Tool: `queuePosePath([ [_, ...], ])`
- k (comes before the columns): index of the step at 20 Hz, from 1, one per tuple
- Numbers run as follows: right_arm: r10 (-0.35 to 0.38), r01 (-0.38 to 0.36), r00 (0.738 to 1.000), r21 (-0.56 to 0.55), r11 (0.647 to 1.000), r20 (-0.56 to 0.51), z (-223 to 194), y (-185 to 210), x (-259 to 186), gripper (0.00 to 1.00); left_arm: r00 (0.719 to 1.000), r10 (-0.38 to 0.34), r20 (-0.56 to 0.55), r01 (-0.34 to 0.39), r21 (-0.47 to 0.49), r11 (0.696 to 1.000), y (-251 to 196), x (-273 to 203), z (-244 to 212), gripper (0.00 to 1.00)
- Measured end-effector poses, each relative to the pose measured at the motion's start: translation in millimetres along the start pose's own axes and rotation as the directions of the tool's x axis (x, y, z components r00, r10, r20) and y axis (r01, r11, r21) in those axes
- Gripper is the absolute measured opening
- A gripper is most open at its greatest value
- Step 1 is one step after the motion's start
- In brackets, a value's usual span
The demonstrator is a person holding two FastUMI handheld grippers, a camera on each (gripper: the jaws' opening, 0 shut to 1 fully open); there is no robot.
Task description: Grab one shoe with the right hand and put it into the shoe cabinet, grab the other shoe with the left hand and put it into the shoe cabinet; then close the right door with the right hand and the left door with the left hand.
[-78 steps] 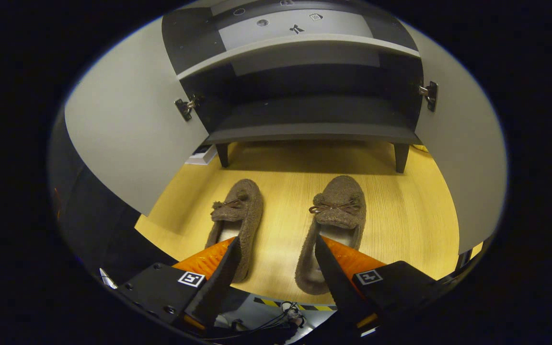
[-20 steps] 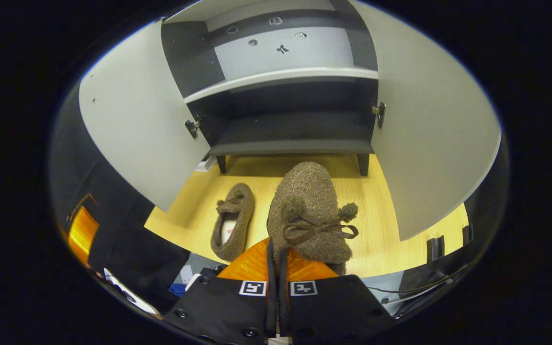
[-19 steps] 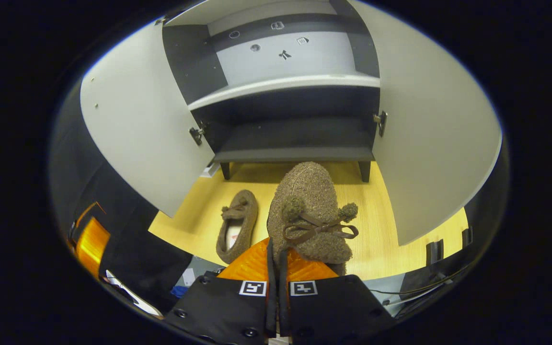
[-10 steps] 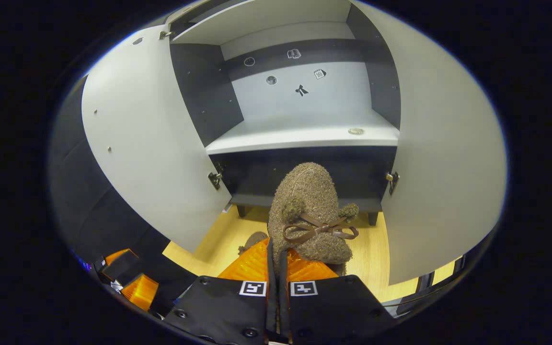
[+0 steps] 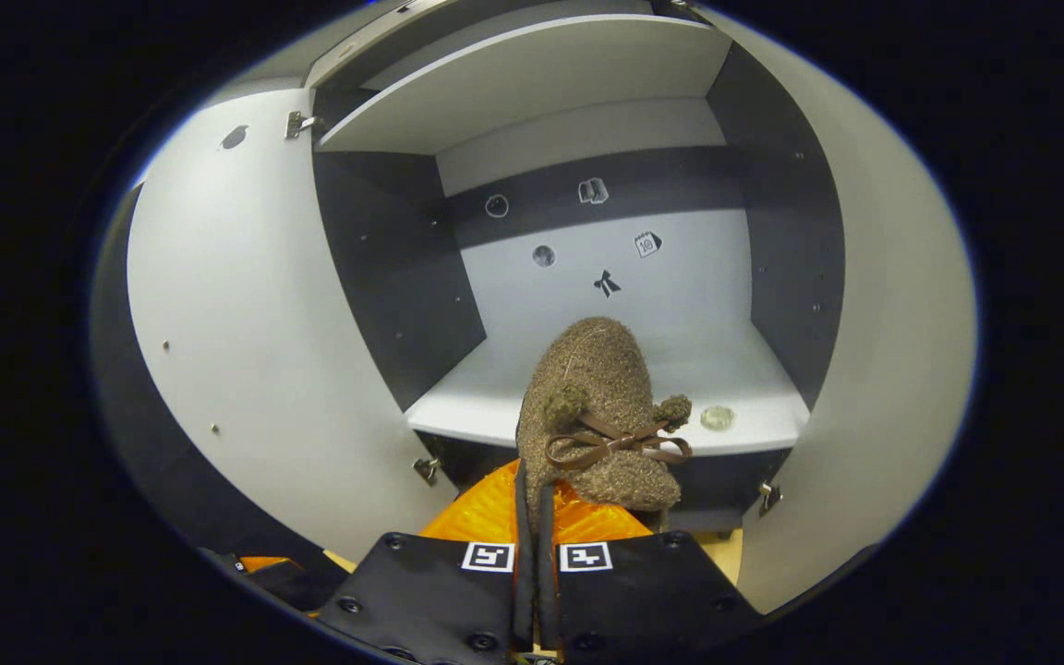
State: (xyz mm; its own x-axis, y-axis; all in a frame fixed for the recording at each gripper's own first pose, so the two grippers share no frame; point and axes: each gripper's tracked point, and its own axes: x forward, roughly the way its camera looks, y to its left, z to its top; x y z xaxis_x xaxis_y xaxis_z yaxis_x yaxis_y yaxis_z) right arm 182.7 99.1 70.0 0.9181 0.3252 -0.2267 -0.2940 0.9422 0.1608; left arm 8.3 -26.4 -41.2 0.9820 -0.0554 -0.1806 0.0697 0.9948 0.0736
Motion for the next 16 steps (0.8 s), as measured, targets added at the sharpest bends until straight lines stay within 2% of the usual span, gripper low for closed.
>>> queuePosePath([
  [2,-0.002,0.001,0.999,0.006,1.0,0.049,24.0,-5.3,17.6,0.04,1.0,0.002,0.004,-0.002,-0.022,1.0,-3.7,8.8,5.4,0.94],
  [3,-0.006,0.006,0.997,0.005,1.0,0.071,34.1,-9.2,28.0,0.04,1.0,0.004,0.0,-0.004,-0.037,0.999,-5.6,13.9,5.6,1.0],
  [4,-0.017,0.017,0.996,0.002,1.0,0.088,43.4,-14.3,37.7,0.04,1.0,0.008,-0.003,-0.008,-0.05,0.999,-7.7,19.5,8.0,0.88],
  [5,-0.036,0.037,0.994,-0.004,0.999,0.103,51.5,-22.5,48.4,0.04,1.0,0.01,-0.002,-0.01,-0.06,0.998,-9.3,25.0,11.1,0.94],
  [7,-0.079,0.081,0.989,-0.01,0.997,0.129,66.6,-38.1,67.3,0.0,1.0,0.011,0.013,-0.01,-0.06,0.998,-10.5,32.3,22.5,0.94],
  [8,-0.091,0.094,0.986,-0.01,0.996,0.141,73.6,-45.0,76.8,0.04,1.0,0.011,0.018,-0.01,-0.055,0.998,-10.5,36.2,27.4,1.0],
  [9,-0.102,0.104,0.983,-0.009,0.994,0.151,80.7,-51.0,85.9,0.04,1.0,0.009,0.023,-0.007,-0.051,0.999,-11.5,38.7,29.6,1.0],
  [10,-0.113,0.117,0.98,-0.011,0.993,0.162,87.6,-58.1,93.2,0.04,1.0,0.007,0.026,-0.006,-0.047,0.999,-12.3,41.4,32.2,0.94],
  [16,-0.215,0.236,0.954,-0.079,0.969,0.209,106.7,-106.7,133.6,0.04,1.0,0.02,0.024,-0.019,-0.026,0.999,-10.8,54.9,34.5,0.94],
])
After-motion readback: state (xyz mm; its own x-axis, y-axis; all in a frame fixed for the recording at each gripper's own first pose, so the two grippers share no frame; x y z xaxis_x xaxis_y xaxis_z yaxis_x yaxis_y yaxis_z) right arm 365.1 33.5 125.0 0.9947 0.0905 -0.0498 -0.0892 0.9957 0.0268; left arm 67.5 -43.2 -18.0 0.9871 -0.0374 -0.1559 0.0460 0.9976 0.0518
